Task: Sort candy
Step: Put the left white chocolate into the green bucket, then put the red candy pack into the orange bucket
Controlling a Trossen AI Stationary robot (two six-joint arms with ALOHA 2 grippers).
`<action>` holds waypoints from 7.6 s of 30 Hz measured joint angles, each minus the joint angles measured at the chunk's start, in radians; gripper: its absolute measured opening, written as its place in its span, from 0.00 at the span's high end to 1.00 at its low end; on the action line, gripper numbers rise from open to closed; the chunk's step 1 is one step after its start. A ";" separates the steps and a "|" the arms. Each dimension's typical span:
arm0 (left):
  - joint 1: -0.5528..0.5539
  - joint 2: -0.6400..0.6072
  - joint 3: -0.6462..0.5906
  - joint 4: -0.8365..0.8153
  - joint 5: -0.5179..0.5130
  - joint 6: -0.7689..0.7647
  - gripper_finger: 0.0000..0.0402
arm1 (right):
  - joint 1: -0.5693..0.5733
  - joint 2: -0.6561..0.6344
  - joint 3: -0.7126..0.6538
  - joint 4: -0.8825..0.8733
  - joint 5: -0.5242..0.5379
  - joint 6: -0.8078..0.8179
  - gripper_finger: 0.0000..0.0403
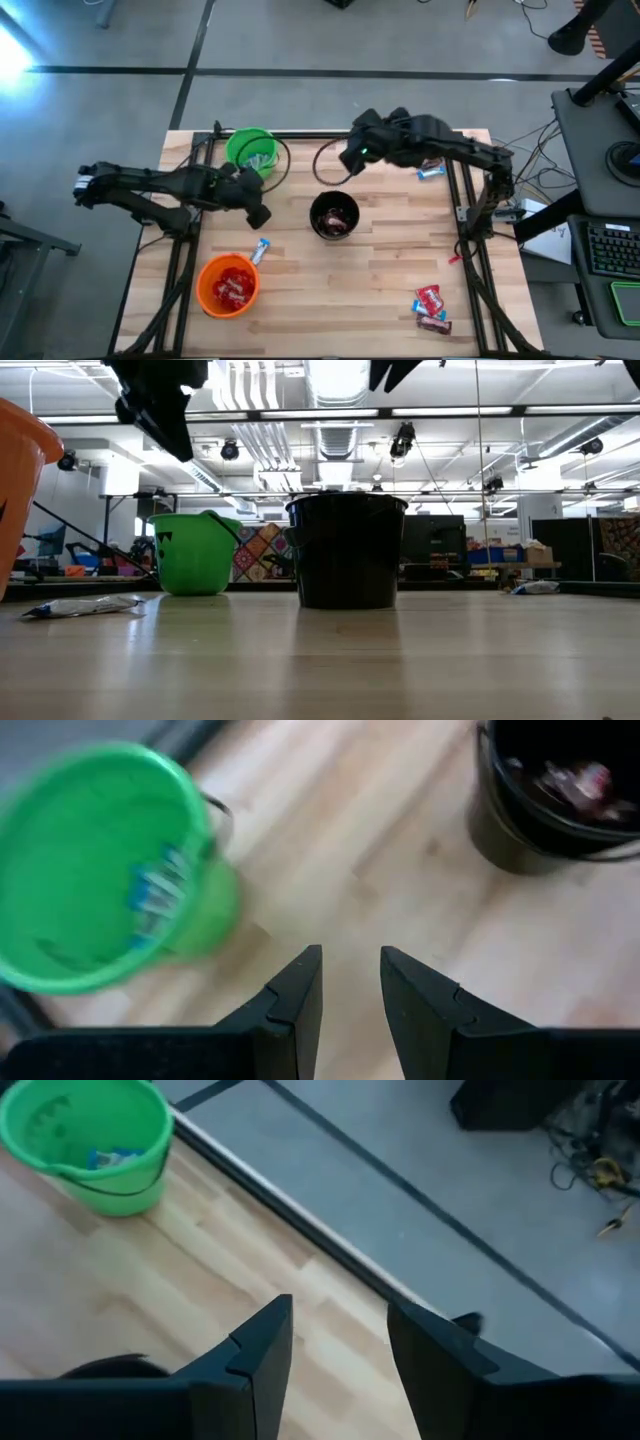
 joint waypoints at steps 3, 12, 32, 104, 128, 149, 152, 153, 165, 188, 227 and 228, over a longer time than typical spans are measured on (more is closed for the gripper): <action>0.000 0.041 0.009 0.003 0.096 -0.071 0.78 | -0.037 -0.032 0.000 -0.002 0.000 -0.068 0.61; 0.000 0.169 0.055 0.032 0.237 -0.220 0.78 | -0.168 -0.099 -0.001 -0.007 0.000 -0.262 0.62; -0.036 0.415 0.182 -0.212 0.473 -0.289 0.73 | -0.249 -0.112 -0.001 -0.011 -0.003 -0.406 0.62; -0.092 0.409 -0.189 0.353 0.642 -0.229 1.00 | -0.253 -0.112 -0.002 -0.010 -0.006 -0.457 0.62; 0.021 0.405 0.480 -0.254 0.355 0.163 1.00 | -0.253 -0.112 -0.002 -0.011 -0.007 -0.419 0.62; 0.362 0.395 0.558 -0.396 0.237 0.506 1.00 | -0.253 -0.112 -0.002 -0.015 -0.012 -0.383 0.62; 0.479 0.395 0.558 -0.398 0.239 0.567 1.00 | -0.253 -0.112 -0.002 -0.028 -0.012 -0.382 0.62; 0.524 0.395 0.557 -0.400 0.249 0.587 1.00 | -0.253 -0.112 -0.002 -0.035 -0.012 -0.378 0.62; 0.824 0.405 0.557 -0.363 0.442 0.766 1.00 | -0.253 -0.112 -0.002 -0.060 -0.011 -0.365 0.62; 0.848 0.406 0.557 -0.329 0.379 0.812 0.83 | -0.253 -0.111 -0.002 -0.055 -0.011 -0.269 0.62; 0.648 0.407 0.305 -0.053 0.568 0.980 0.77 | -0.248 -0.118 -0.469 -0.120 -0.071 0.387 0.62; 0.639 0.407 0.311 -0.053 0.582 0.976 0.77 | -0.252 -0.118 -0.483 -0.120 -0.092 0.397 0.62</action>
